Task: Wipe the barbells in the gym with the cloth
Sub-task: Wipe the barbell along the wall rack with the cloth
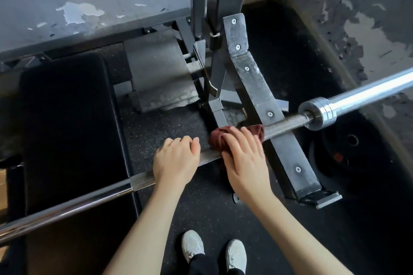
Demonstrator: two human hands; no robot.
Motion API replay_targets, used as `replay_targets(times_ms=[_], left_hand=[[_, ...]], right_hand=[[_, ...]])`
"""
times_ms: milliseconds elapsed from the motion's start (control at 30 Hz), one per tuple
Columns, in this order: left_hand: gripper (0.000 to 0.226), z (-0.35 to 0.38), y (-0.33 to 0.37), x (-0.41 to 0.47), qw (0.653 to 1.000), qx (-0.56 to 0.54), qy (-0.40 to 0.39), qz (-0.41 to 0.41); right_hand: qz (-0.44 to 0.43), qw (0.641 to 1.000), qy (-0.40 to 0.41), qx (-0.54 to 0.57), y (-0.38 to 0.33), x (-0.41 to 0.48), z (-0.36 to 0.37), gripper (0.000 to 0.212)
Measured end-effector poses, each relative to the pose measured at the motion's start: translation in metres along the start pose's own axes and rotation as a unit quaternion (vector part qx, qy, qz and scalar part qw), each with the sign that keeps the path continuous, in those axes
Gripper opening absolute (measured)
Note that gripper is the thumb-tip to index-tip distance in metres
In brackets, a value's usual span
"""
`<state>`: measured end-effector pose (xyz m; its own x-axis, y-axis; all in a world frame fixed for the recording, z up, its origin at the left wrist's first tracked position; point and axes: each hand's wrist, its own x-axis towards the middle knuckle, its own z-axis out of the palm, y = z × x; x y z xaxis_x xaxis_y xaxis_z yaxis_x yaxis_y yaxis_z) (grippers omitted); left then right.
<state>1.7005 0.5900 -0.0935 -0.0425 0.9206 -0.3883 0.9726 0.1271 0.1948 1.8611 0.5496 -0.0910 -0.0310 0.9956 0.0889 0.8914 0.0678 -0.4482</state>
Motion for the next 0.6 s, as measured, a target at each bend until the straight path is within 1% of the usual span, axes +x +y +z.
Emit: replay_targets(times_ms=[33, 67, 100, 133, 167, 233, 267, 300, 333, 400, 467, 500, 533, 567, 600], left_hand=[[0.049, 0.0, 0.0, 0.0, 1.0, 0.002, 0.0, 0.0], [0.049, 0.001, 0.0, -0.001, 1.0, 0.006, 0.001, 0.0], [0.049, 0.001, 0.001, -0.001, 1.0, 0.007, 0.002, 0.0], [0.049, 0.001, 0.001, -0.002, 1.0, 0.007, 0.004, -0.001], [0.047, 0.001, 0.002, -0.002, 1.0, 0.006, 0.006, -0.002], [0.043, 0.001, 0.002, -0.002, 1.0, 0.003, 0.008, -0.001], [0.042, 0.001, 0.002, -0.003, 1.0, 0.003, 0.009, -0.001], [0.042, 0.001, 0.001, -0.002, 1.0, 0.005, 0.008, 0.0], [0.043, 0.001, 0.0, -0.003, 1.0, 0.009, 0.007, 0.001], [0.048, 0.002, 0.0, -0.002, 1.0, 0.018, 0.002, 0.003], [0.049, 0.002, 0.001, -0.003, 1.0, 0.023, 0.0, 0.004], [0.049, 0.002, 0.001, -0.003, 1.0, 0.024, 0.0, 0.004], [0.048, 0.001, 0.001, -0.003, 1.0, 0.023, -0.001, 0.003], [0.046, 0.001, 0.002, -0.004, 1.0, 0.021, -0.001, 0.003], [0.045, 0.001, 0.001, -0.004, 1.0, 0.019, 0.001, 0.003]], right_hand=[[-0.051, 0.998, -0.023, -0.019, 0.007, 0.0, -0.006, 0.035], [-0.077, 0.996, -0.033, -0.038, 0.021, 0.004, -0.012, 0.037], [-0.071, 0.996, -0.034, -0.052, 0.036, 0.008, -0.018, 0.038], [-0.032, 0.998, -0.024, -0.056, 0.051, 0.013, -0.025, 0.038], [0.03, 0.999, -0.002, -0.041, 0.063, 0.02, -0.032, 0.037], [0.156, 0.987, 0.047, -0.002, 0.069, 0.027, -0.035, 0.035], [0.179, 0.982, 0.067, 0.01, 0.06, 0.028, -0.029, 0.035], [0.165, 0.983, 0.08, 0.012, 0.046, 0.026, -0.021, 0.033], [0.133, 0.988, 0.074, 0.015, 0.03, 0.021, -0.012, 0.034], [0.042, 0.999, 0.017, 0.021, 0.007, 0.005, -0.001, 0.036], [-0.04, 0.998, -0.045, 0.005, 0.011, -0.002, -0.004, 0.04], [-0.065, 0.996, -0.067, -0.014, 0.023, 0.001, -0.011, 0.041], [-0.076, 0.993, -0.08, -0.031, 0.036, 0.005, -0.017, 0.041], [-0.068, 0.994, -0.078, -0.041, 0.049, 0.009, -0.024, 0.04], [-0.042, 0.996, -0.063, -0.042, 0.062, 0.014, -0.032, 0.037]])
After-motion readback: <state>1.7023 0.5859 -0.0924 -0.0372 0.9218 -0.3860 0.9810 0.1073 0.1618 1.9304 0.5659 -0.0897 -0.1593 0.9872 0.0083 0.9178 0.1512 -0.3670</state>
